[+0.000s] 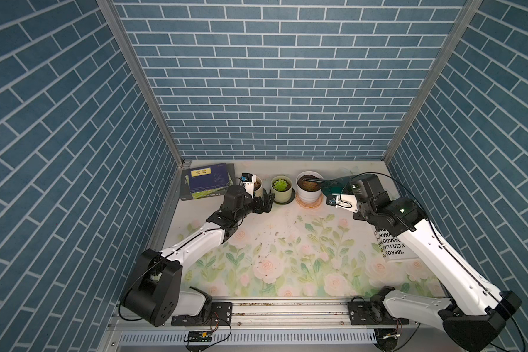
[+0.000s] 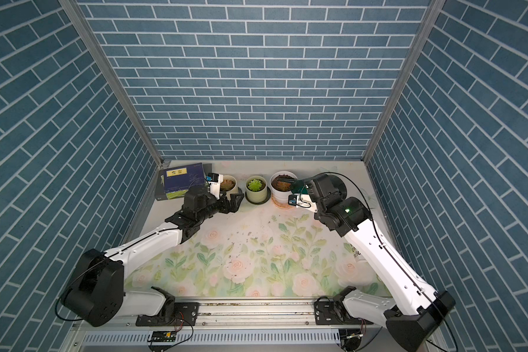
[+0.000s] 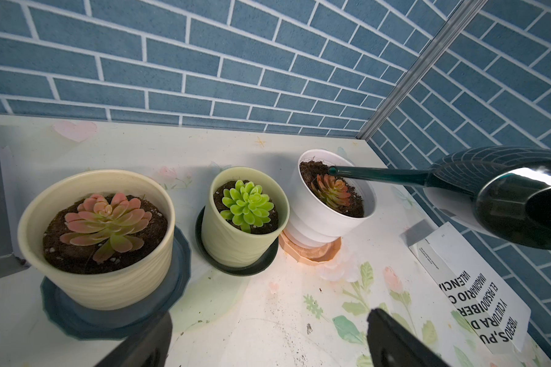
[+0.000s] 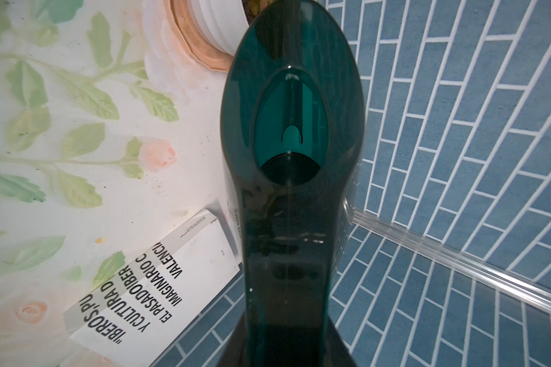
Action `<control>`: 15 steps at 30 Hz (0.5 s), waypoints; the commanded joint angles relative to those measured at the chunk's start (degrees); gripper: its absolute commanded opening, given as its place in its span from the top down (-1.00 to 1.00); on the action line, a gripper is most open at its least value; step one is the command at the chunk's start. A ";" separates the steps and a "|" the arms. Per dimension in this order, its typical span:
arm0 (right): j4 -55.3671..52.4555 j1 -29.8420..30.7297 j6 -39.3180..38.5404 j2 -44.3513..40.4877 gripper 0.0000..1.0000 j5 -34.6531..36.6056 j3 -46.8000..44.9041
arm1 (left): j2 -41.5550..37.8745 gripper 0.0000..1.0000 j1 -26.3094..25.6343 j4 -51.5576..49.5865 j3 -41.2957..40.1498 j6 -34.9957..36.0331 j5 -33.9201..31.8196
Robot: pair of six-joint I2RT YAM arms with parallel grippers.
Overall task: Water the succulent around the soil edge
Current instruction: Water the soil of the potted plant with water.
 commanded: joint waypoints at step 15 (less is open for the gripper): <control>5.28 -1.08 -7.82 -2.50 1.00 9.47 0.45 | 0.19 -1.00 -0.32 0.88 -0.64 0.13 -0.52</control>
